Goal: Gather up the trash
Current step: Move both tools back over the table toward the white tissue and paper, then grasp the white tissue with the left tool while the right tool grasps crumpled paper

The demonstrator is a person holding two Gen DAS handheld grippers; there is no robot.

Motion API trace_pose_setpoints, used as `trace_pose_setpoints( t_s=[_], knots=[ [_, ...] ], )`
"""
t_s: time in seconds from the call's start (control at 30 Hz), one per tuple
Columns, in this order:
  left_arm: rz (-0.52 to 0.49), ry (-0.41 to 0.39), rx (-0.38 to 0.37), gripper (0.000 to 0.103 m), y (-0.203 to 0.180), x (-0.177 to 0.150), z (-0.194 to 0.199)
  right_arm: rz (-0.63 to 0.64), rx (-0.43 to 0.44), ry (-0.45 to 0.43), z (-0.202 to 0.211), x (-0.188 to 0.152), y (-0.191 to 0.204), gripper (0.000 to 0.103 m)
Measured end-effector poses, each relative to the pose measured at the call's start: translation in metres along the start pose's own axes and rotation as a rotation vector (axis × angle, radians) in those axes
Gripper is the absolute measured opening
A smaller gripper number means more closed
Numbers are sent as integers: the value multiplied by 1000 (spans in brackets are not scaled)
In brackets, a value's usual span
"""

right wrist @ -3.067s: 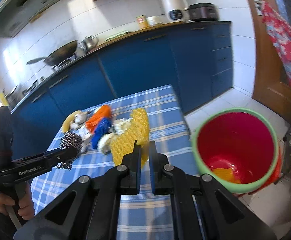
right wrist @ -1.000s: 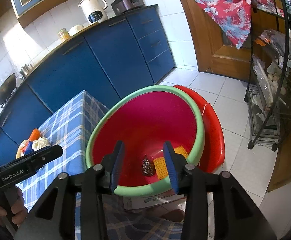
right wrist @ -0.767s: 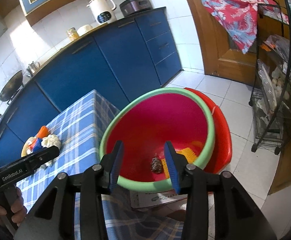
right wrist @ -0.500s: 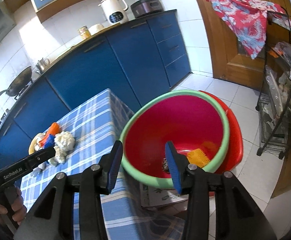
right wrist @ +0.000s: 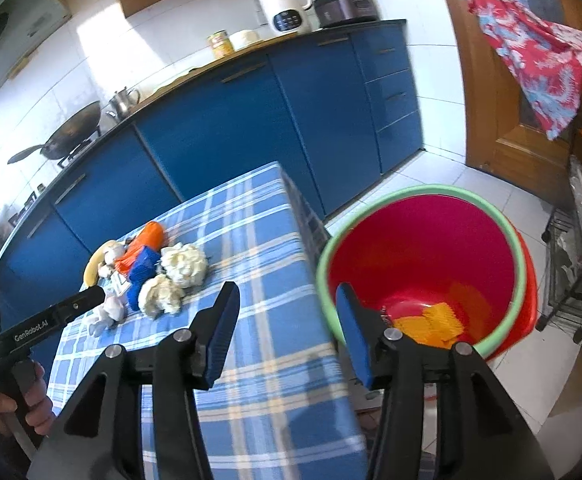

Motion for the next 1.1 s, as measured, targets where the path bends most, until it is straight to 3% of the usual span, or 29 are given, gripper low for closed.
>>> trace_pose_setpoints(
  t_s=[0.33,0.5,0.73,1.1],
  knots=[
    [83,20,90,62,57,1,-26,56,19,65,-44,1,38,60],
    [116,49,119,66,72,-4,-43,67,28,83,-68,5,53,67],
    [125,63,195,66,84,-9,-70,81,23,126,-108,8,64,69],
    [172,88,161,66,95,-16,-97,72,23,213,-174,4,67,69]
  ],
)
Point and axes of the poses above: each gripper's, at about its wrist camera, not at the fingertips, and z roughly against the way its jaws point, y to its left, x to its top, the point moved 6 cm from there along -z, roughly the way its jaws point, and after that the axes turned 15 degrees about x, right-handed, at the moved point
